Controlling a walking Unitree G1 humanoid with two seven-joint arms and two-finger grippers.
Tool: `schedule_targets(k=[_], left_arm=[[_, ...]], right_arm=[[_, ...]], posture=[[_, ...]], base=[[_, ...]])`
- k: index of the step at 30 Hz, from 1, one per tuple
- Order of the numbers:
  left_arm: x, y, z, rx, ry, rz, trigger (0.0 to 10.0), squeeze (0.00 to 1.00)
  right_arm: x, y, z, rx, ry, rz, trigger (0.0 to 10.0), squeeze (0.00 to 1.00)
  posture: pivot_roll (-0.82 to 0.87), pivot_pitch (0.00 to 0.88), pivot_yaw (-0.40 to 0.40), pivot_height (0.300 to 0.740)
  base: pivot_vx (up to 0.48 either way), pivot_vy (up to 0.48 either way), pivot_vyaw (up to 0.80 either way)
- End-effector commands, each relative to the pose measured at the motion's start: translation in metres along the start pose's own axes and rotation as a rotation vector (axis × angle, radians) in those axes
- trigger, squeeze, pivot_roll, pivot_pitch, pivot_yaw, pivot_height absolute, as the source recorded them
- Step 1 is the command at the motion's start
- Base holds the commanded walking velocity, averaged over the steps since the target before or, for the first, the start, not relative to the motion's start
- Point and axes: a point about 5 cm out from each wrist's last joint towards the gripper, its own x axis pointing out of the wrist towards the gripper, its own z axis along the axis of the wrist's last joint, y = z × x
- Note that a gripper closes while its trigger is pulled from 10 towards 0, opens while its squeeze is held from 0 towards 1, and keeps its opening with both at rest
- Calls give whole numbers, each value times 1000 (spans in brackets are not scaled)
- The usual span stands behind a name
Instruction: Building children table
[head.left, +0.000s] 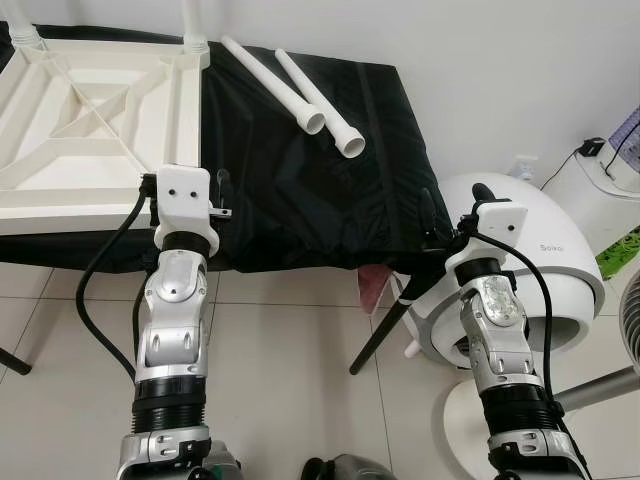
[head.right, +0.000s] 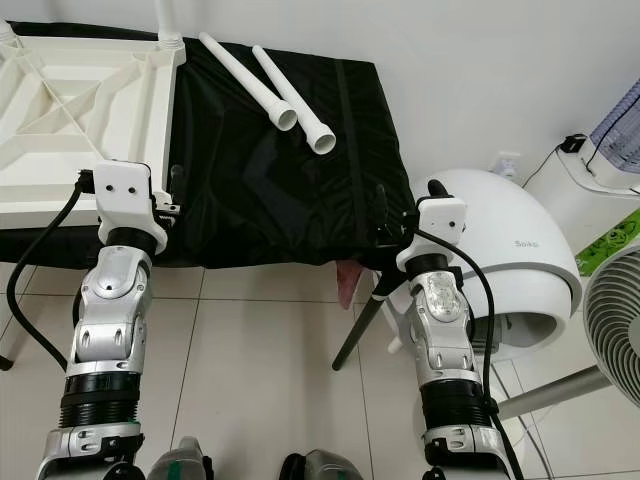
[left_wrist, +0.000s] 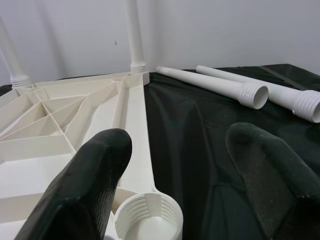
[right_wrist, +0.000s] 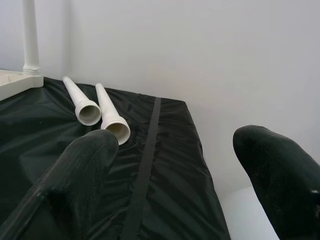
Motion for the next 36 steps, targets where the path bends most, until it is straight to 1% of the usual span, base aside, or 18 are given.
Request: schedule_targets(k=[1,6,20,22,27,30,32,36], left_arm=[[-2,-2,-3,-9,17,7,10000,0],[-1,-2,-3,-7,16,10,10000,0],[0,0,-1,-9,9,15,10000,0],[0,0,-1,-8,9,18,10000,0],[0,0,-1,-9,11,21,10000,0],[0,0,-1,-9,11,24,10000,0],[-1,1,-1,-9,12,27,10000,0],[0,2,-2,-4,14,33,10000,0]], right_arm=[[-2,0,-1,-3,11,4,10000,0],[-2,-1,-2,-16,15,7,10000,0],[-1,0,-2,-34,18,15,10000,0],[0,0,-2,-52,19,17,10000,0],[0,1,-1,-86,19,34,10000,0],[0,3,-2,-69,19,37,10000,0],[0,3,-3,-51,18,32,10000,0],[1,2,-2,-50,17,27,10000,0]], posture=[[50,27,-91,740],[52,21,-91,740],[51,23,-95,740],[52,23,-97,740],[53,25,-99,740],[53,25,-99,740],[54,25,-100,740],[54,26,-100,740]], base=[[0,0,0],[146,0,0],[281,0,0],[296,0,0],[295,0,669],[292,0,794],[287,0,0],[278,0,0]])
